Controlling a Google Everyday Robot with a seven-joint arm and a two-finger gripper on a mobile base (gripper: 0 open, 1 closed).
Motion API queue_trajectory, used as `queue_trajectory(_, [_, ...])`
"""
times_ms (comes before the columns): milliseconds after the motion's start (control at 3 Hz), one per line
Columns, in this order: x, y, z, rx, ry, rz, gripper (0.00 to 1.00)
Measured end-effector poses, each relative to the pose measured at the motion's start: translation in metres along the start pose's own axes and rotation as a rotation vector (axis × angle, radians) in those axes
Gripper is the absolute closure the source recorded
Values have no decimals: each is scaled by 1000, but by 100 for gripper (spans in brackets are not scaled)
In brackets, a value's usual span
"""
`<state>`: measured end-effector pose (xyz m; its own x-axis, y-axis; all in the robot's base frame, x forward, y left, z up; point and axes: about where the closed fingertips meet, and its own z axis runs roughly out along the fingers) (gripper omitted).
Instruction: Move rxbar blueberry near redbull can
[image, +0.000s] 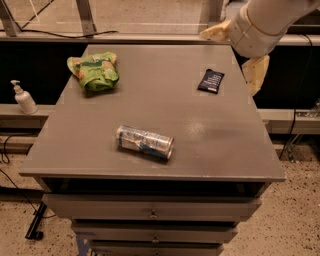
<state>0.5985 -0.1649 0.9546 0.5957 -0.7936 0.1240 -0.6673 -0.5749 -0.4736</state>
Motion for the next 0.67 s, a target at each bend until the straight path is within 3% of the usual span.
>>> queue_trajectory(333, [20,-8,31,-8,72,-158,0])
queue_trajectory(667, [40,-25,64,-59,122,-255,0])
